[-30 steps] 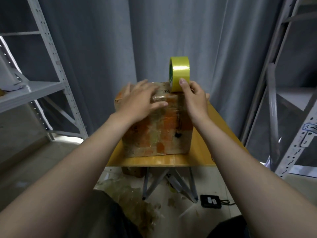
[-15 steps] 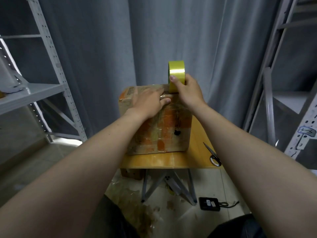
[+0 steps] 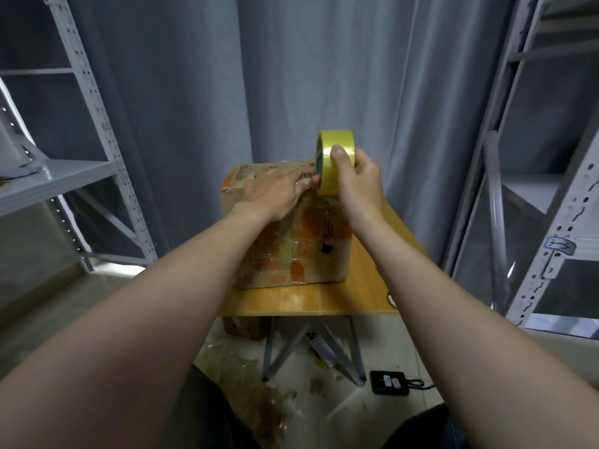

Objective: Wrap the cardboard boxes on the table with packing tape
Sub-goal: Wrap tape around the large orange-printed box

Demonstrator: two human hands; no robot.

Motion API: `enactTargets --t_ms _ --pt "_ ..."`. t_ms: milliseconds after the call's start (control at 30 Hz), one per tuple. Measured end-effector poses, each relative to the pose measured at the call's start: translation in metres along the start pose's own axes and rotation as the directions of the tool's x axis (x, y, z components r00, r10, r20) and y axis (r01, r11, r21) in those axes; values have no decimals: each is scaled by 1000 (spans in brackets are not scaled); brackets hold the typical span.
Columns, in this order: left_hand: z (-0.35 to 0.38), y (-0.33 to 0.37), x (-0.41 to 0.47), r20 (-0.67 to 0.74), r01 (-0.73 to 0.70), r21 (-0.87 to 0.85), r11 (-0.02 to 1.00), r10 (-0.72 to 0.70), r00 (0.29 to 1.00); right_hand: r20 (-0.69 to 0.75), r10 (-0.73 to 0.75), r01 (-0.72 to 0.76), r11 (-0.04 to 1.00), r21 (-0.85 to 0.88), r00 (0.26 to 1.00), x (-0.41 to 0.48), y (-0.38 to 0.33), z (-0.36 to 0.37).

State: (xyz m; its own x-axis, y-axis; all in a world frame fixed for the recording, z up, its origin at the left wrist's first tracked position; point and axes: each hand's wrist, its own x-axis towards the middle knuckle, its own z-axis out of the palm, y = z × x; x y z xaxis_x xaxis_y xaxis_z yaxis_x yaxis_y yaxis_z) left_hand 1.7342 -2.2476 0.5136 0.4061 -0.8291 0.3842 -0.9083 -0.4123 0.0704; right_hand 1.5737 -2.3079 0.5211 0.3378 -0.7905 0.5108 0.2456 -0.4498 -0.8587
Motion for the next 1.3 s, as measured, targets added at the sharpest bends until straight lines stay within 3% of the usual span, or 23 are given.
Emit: enactTargets --t_ms 667,967,1300 --pt "2 -3 8 22 16 -28 999 -15 1000 -43 175 -175 984 -18 984 -75 51 -15" --pt "0 -3 8 24 20 -13 1000 -20 1000 31 430 -431 902 29 902 -104 94 -11" --pt "0 -4 9 15 25 -26 999 -25 1000 47 399 -382 901 -207 916 -120 117 -10"
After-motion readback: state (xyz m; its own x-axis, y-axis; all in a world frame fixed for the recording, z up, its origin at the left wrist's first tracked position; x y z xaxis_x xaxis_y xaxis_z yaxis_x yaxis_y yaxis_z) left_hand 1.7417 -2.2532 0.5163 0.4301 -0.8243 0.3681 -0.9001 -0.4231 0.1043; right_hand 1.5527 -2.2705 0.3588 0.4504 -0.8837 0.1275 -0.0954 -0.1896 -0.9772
